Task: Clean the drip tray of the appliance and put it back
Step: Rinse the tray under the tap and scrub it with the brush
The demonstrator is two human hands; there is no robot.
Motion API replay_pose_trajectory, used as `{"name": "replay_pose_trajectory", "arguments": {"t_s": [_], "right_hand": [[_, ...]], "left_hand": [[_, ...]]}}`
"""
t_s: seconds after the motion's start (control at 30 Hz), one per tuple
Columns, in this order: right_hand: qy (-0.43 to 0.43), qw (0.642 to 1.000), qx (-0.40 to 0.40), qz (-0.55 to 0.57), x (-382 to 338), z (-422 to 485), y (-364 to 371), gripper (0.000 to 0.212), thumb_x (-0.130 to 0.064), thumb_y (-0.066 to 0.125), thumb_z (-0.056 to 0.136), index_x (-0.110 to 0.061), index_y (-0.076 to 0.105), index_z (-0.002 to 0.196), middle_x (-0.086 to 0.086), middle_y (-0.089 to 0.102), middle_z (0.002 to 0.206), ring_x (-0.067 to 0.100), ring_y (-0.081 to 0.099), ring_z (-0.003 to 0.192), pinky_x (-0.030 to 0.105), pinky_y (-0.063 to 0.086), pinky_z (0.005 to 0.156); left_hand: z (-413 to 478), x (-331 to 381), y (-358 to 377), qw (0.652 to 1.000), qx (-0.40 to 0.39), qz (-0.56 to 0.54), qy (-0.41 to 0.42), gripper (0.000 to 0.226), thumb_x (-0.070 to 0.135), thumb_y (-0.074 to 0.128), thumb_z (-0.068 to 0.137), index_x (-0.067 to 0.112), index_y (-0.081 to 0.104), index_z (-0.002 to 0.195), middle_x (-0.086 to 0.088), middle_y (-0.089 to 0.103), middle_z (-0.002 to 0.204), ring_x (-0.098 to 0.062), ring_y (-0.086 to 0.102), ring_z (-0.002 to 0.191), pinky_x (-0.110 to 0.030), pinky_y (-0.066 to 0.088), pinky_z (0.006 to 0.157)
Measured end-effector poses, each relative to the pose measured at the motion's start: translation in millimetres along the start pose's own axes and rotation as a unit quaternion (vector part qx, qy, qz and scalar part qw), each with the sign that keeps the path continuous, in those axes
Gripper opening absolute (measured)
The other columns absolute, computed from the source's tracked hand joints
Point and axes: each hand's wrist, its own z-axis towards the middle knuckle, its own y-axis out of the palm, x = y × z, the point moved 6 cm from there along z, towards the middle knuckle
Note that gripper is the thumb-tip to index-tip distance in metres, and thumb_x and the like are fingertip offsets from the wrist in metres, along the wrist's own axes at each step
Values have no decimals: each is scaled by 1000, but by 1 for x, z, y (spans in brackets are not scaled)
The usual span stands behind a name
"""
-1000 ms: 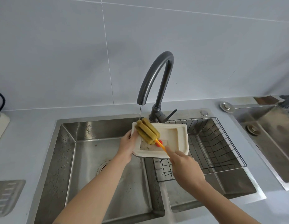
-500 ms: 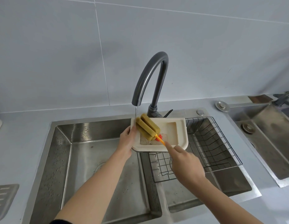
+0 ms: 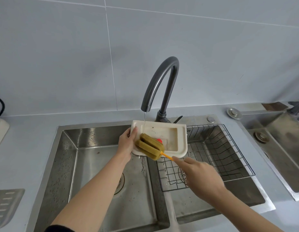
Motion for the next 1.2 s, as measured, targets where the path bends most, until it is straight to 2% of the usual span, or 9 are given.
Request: {"name": "replay_pose_trajectory", "arguments": {"t_s": [0.13, 0.23, 0.4, 0.53, 0.63, 0.83, 0.97, 1.1, 1.2], "right_hand": [[33, 997, 34, 64, 14, 3, -15, 55, -11, 39, 90, -46, 35, 132, -6, 55, 84, 24, 56, 74, 35, 45, 60], [43, 994, 62, 76, 18, 8, -23, 56, -9, 40, 91, -46, 36, 133, -8, 45, 70, 20, 51, 67, 32, 43, 57], [-10, 999, 48, 16, 5, 23, -27, 56, -10, 38, 91, -44, 32, 135, -12, 59, 99, 23, 58, 81, 31, 41, 58], [-69, 996, 27, -47, -8, 32, -29, 65, -4, 38, 85, -41, 29, 138, -8, 57, 99, 27, 57, 80, 30, 32, 56], [-85, 992, 22, -90, -6, 39, -34, 69, -2, 37, 83, -40, 24, 140, -7, 57, 102, 26, 51, 73, 31, 28, 56], [-62, 992, 10, -109, 6, 48, -40, 65, -5, 35, 88, -39, 23, 141, -9, 57, 115, 27, 59, 88, 32, 34, 59], [-44, 995, -3, -88, 8, 46, -31, 66, -5, 35, 87, -41, 22, 140, -11, 56, 122, 27, 59, 94, 31, 35, 60], [-28, 998, 14, -60, 10, 45, -27, 62, -6, 35, 88, -40, 26, 139, -12, 47, 86, 20, 50, 74, 30, 33, 56], [-17, 999, 22, -46, 11, 43, -25, 58, -9, 34, 90, -41, 27, 138, -12, 37, 77, 17, 44, 70, 28, 31, 53]], "left_hand": [[0, 6, -15, 1000, 21, 8, 17, 14, 33, 53, 89, 32, 62, 78, 0, 64, 90, -23, 58, 92, -41, 49, 86], [1, 11, -23, 999, 26, 20, 24, 13, 34, 53, 89, 32, 62, 81, -4, 64, 92, -25, 59, 91, -41, 51, 79], [-1, 12, -27, 999, 3, 40, 30, 10, 40, 55, 86, 37, 64, 82, 0, 67, 95, -22, 62, 93, -39, 52, 81], [-5, 9, -25, 999, -27, 33, 13, 18, 40, 52, 88, 37, 68, 80, 2, 68, 94, -20, 61, 96, -38, 50, 83], [-7, 9, -24, 998, -53, 39, 3, 22, 43, 52, 86, 41, 71, 76, 5, 69, 91, -16, 62, 93, -31, 50, 76], [-9, 10, -19, 995, -82, 48, 13, 16, 41, 58, 83, 43, 72, 75, 18, 73, 75, 6, 66, 71, -11, 49, 54], [-8, 7, -25, 997, -68, 44, 15, 15, 33, 56, 87, 33, 69, 83, 2, 70, 88, -14, 65, 84, -32, 54, 75], [-8, 11, -38, 998, -38, 50, 32, 12, 30, 55, 88, 33, 66, 83, -3, 65, 90, -21, 60, 85, -36, 51, 75], [-7, 15, -52, 998, -6, 45, 39, 13, 29, 55, 88, 33, 65, 80, -4, 64, 89, -24, 58, 87, -41, 49, 79]]}}
